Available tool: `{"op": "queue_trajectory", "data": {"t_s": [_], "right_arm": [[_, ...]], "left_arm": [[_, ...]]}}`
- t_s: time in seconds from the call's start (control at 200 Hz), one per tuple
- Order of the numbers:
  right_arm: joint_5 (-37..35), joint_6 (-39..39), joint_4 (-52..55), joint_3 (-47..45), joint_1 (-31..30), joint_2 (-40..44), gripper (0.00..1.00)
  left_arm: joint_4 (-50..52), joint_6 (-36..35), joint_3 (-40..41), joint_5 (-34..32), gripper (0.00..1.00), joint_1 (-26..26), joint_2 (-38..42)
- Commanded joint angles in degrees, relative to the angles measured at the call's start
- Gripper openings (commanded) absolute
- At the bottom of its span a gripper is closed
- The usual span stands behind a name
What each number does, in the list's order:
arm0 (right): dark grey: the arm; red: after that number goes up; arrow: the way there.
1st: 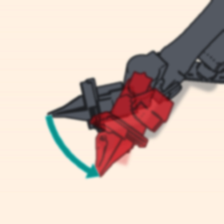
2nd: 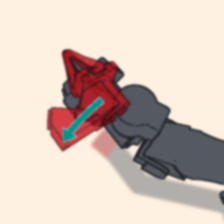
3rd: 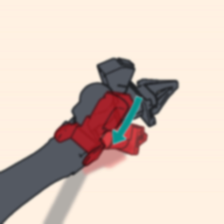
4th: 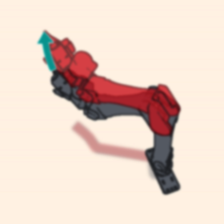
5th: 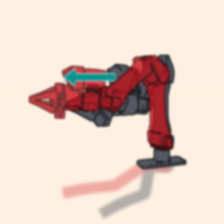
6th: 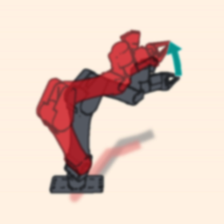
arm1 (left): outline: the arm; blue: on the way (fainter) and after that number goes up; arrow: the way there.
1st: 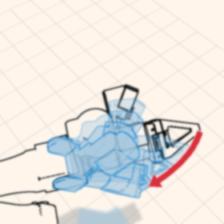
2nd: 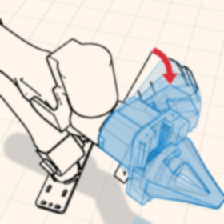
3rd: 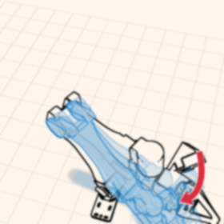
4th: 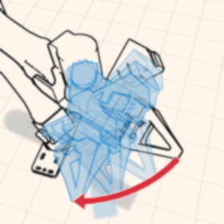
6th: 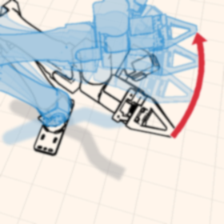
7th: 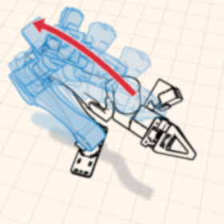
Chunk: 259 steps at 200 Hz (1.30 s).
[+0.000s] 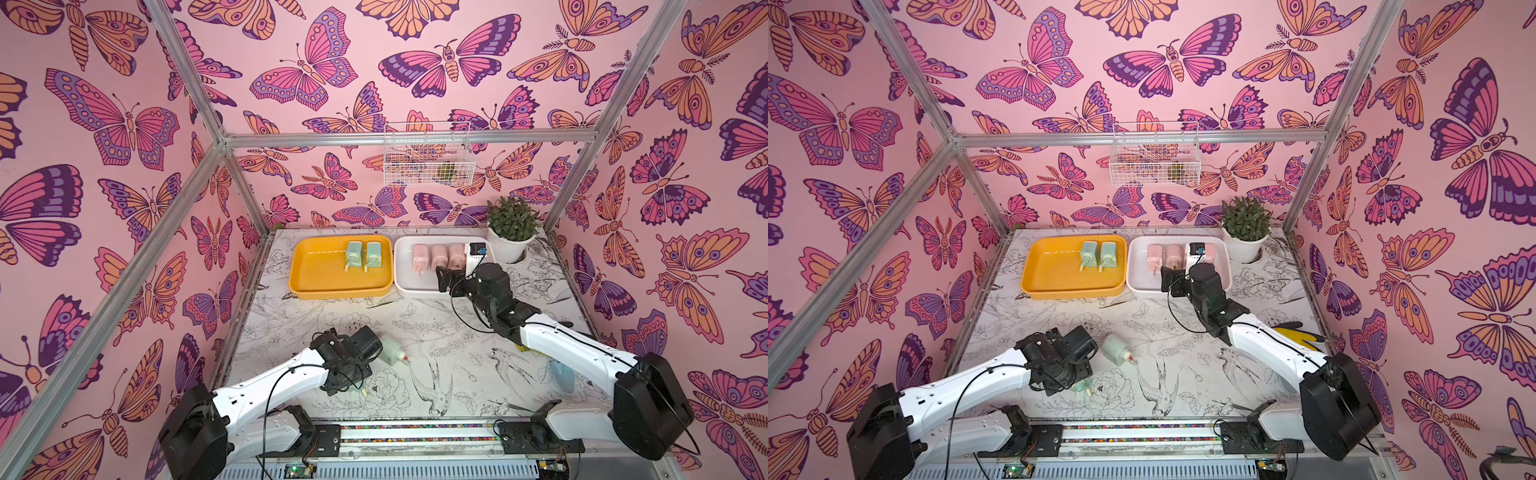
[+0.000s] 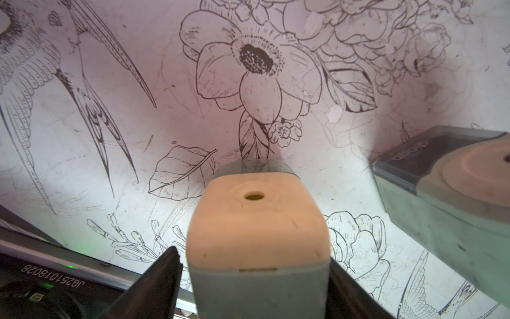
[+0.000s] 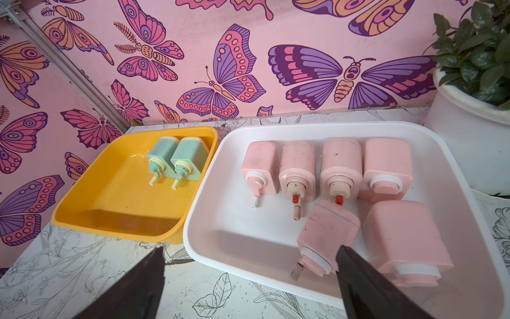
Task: Place the pencil sharpeners by color into the storage box
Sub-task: Pick up the pencil sharpener from the center of the board.
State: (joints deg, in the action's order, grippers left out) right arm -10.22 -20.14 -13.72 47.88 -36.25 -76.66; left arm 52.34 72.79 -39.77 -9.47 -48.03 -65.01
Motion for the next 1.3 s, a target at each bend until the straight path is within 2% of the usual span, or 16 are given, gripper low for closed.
{"op": "queue_trajectory", "data": {"t_s": [0.0, 0.145, 0.391, 0.511, 0.796, 0.856, 1.061, 1.202, 1.222, 1.267, 1.292], "right_arm": [[-0.23, -0.56, -0.26, 1.43, -0.22, -0.68, 0.99], [-0.3, -0.57, -0.27, 1.6, -0.2, -0.86, 0.99], [-0.56, -0.58, 0.1, 1.78, -0.19, -1.03, 0.99], [-0.66, -0.74, 0.18, 1.7, -0.15, -1.12, 0.99], [-1.25, -0.56, 0.76, 1.61, -0.22, -1.37, 0.99], [-1.25, -0.67, 0.71, 1.67, -0.13, -1.48, 0.99], [-1.11, -0.68, 0.63, 2.11, -0.18, -2.0, 0.99], [-1.18, -0.66, 0.87, 2.33, -0.2, -2.2, 0.99], [-1.21, -0.68, 0.88, 2.35, -0.1, -2.18, 0.99], [-1.21, -0.69, 0.96, 2.31, -0.21, -2.18, 0.99], [-1.29, -0.69, 0.97, 2.32, -0.11, -2.13, 0.99]], "left_arm": [[2.81, -3.04, 0.55, 0.86, 0.78, -0.05, -1.42], [4.08, -4.59, -1.32, 0.27, 0.79, 0.13, -3.07], [3.96, -11.66, -3.55, 0.88, 0.8, 1.35, -6.21], [3.07, -11.08, -3.42, 2.04, 0.8, 1.45, -7.22], [-1.49, -7.51, -1.0, 0.59, 0.72, 1.54, -7.06], [-2.05, -7.06, -0.57, 1.03, 0.67, 1.54, -7.14], [-1.37, -6.8, -0.15, 1.03, 0.37, 1.62, -6.8], [-1.03, -8.52, -1.54, 0.49, 0.2, 1.71, -7.19], [-0.82, -9.17, -2.03, 0.4, 0.16, 1.79, -7.3], [0.1, -10.76, -3.3, -0.32, 0.0, 1.88, -7.32], [1.03, -11.01, -4.14, -0.89, 0.0, 1.95, -7.32]]}}
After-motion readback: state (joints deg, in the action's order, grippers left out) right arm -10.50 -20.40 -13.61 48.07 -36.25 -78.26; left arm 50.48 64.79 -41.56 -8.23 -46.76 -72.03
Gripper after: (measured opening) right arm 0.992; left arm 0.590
